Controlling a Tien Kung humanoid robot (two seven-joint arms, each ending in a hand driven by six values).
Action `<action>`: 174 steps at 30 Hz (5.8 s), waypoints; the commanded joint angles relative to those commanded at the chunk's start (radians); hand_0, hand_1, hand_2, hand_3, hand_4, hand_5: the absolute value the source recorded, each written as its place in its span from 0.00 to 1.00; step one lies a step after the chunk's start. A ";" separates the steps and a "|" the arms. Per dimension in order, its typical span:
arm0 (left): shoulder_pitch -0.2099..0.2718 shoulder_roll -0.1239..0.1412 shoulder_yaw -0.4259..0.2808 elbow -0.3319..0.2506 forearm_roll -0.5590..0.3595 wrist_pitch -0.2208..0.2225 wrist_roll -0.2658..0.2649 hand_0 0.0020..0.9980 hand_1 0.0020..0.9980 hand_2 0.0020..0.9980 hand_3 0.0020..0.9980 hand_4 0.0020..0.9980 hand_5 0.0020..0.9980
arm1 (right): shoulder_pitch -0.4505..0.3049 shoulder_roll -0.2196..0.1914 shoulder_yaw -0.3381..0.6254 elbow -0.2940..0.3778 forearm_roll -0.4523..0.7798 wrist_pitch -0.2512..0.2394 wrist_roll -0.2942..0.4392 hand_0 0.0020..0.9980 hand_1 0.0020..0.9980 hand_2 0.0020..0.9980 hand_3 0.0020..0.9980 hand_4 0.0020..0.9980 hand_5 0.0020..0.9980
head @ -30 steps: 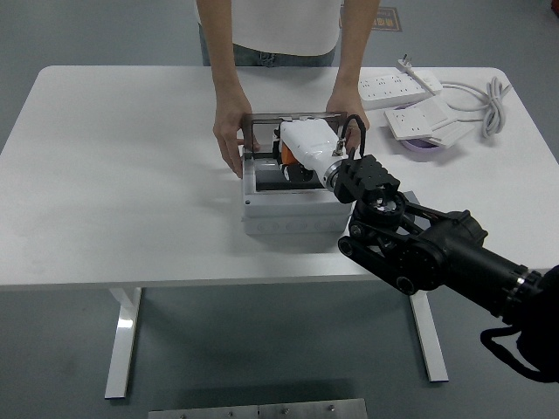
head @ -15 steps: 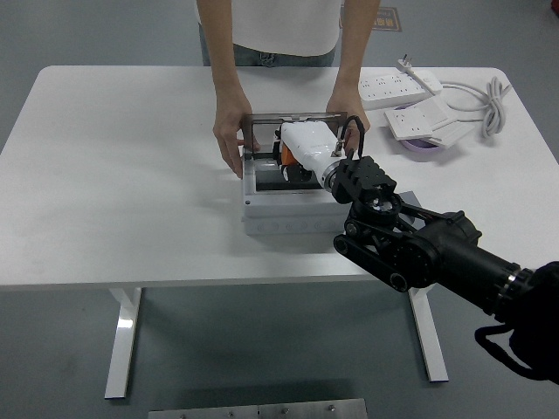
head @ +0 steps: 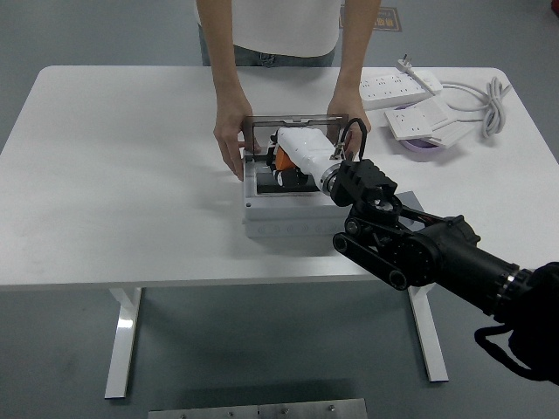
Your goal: Fetch the battery,place it into the box,close the lid of the box
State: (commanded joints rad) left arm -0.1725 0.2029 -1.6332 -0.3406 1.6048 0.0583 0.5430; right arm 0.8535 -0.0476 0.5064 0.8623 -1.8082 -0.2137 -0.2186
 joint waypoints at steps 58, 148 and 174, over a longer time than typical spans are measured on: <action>0.009 0.001 0.002 -0.011 -0.007 0.007 0.020 0.56 0.72 0.65 0.60 0.69 0.18 | 0.025 -0.021 0.009 0.045 0.039 -0.033 -0.150 0.17 0.28 0.34 0.37 0.75 0.49; 0.007 0.011 0.012 -0.014 -0.028 0.015 0.025 0.56 0.72 0.65 0.59 0.68 0.18 | 0.133 -0.106 -0.123 0.110 0.123 0.061 -0.267 0.29 0.41 0.49 0.53 1.00 1.00; 0.010 0.006 0.010 -0.015 -0.023 0.011 0.028 0.56 0.72 0.66 0.59 0.69 0.18 | 0.109 -0.127 -0.112 0.238 0.020 0.133 -0.341 0.21 0.40 0.47 0.47 0.98 1.00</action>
State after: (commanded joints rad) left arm -0.1628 0.2089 -1.6228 -0.3559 1.5820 0.0697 0.5714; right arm 0.9625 -0.1744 0.3940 1.1000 -1.7879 -0.0805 -0.5601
